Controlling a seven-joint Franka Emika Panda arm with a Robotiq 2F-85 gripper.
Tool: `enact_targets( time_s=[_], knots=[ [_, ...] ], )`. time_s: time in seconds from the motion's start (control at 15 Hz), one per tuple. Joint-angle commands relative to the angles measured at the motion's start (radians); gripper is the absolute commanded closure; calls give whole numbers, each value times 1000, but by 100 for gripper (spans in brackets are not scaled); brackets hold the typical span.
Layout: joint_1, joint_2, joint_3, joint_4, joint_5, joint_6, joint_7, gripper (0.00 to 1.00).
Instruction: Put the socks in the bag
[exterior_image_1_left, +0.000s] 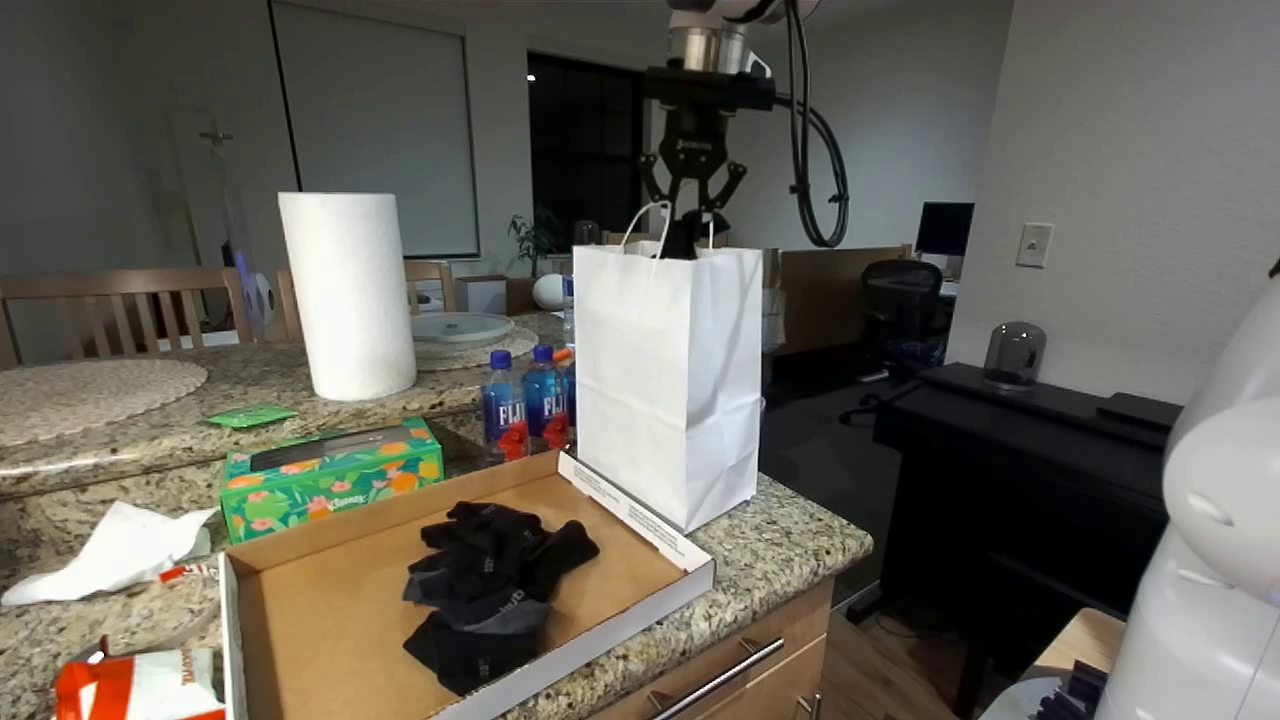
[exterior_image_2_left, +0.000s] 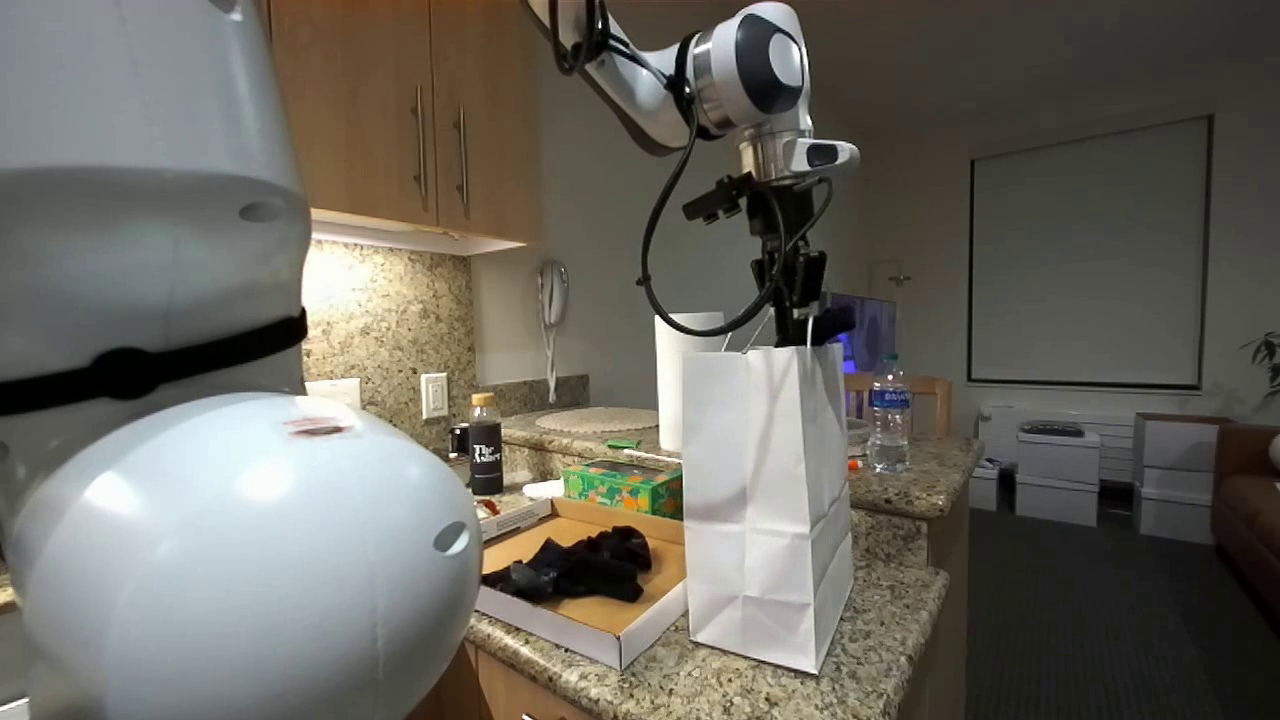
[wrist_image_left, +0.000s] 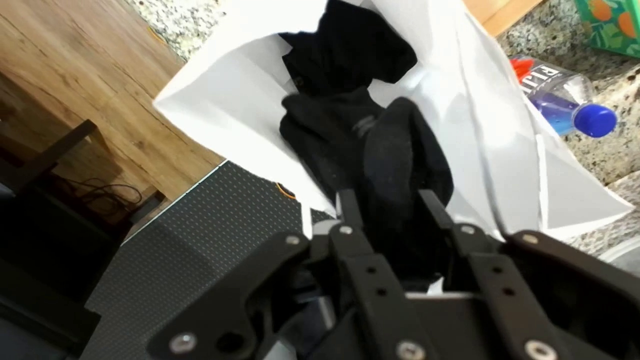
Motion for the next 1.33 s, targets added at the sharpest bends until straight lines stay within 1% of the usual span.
enact_targets(
  time_s=[0.0,0.33,0.4,0.67,0.87,1.0,1.13,1.27],
  knots=[
    [-18,-33,15,-10,-8,-4,24,34],
    [-24,-58,17,-9,-9,8,29,3],
    [-26,-61,17,-7,-9,12,34,1],
    [-26,-92,10,19,29,18,22,0],
    [-13,-117,2,76,109,-16,-31,0],
    [4,-121,-1,123,189,-65,-93,0],
    [24,-109,5,166,260,-151,-158,0],
    [36,-92,18,184,304,-226,-199,0]
  ],
)
